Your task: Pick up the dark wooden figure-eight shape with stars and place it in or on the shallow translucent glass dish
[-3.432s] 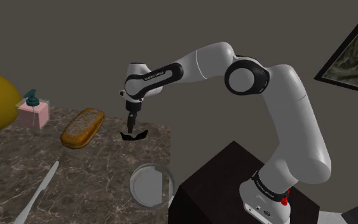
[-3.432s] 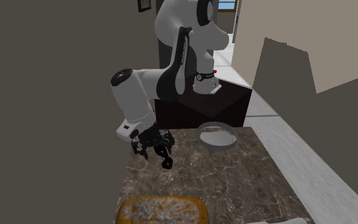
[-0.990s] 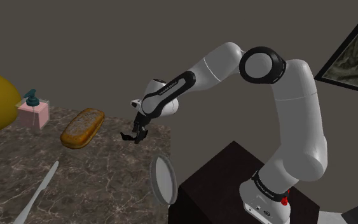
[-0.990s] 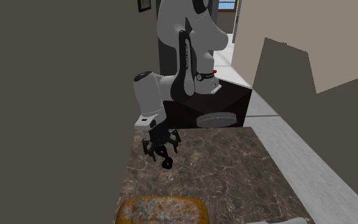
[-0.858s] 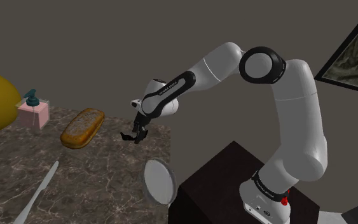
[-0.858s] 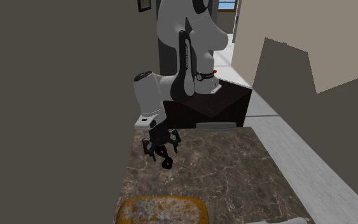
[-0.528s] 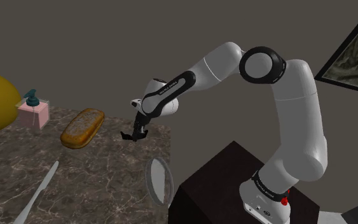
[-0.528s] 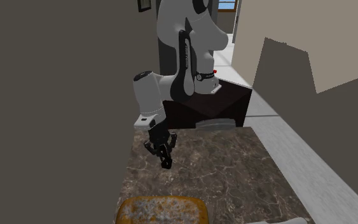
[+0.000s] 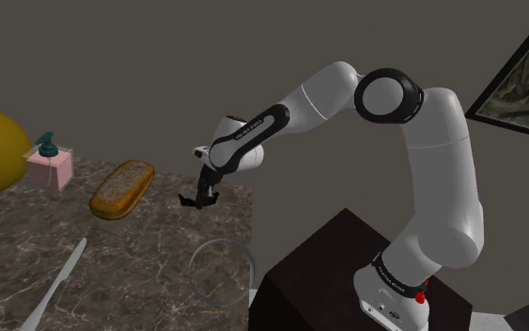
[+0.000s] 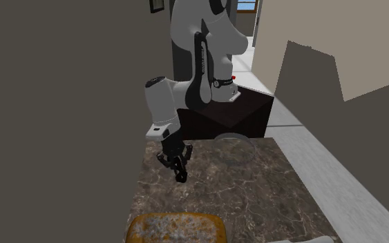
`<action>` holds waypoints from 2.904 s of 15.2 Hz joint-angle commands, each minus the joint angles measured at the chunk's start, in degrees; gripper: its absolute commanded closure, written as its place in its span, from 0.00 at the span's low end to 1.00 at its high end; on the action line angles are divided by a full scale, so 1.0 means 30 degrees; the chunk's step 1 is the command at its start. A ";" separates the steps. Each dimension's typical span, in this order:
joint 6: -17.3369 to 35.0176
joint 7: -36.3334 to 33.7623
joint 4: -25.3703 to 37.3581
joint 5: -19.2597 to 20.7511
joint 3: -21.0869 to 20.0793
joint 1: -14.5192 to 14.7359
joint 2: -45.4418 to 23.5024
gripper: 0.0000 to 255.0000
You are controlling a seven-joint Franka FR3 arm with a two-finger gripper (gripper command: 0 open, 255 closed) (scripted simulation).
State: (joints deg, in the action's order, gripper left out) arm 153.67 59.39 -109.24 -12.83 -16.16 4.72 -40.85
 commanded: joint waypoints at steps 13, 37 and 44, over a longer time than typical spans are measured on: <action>-0.2187 -0.0551 -0.0685 -0.0162 -0.0233 -0.0265 0.2923 1.00; 0.3562 -0.1666 -1.3130 -0.6552 -0.5501 0.1435 1.1004 1.00; 0.5616 -0.1498 -1.4115 -0.7952 -0.6491 0.2090 1.0195 1.00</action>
State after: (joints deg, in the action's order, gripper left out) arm 169.28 54.97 -151.71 -36.94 -35.73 10.71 -8.96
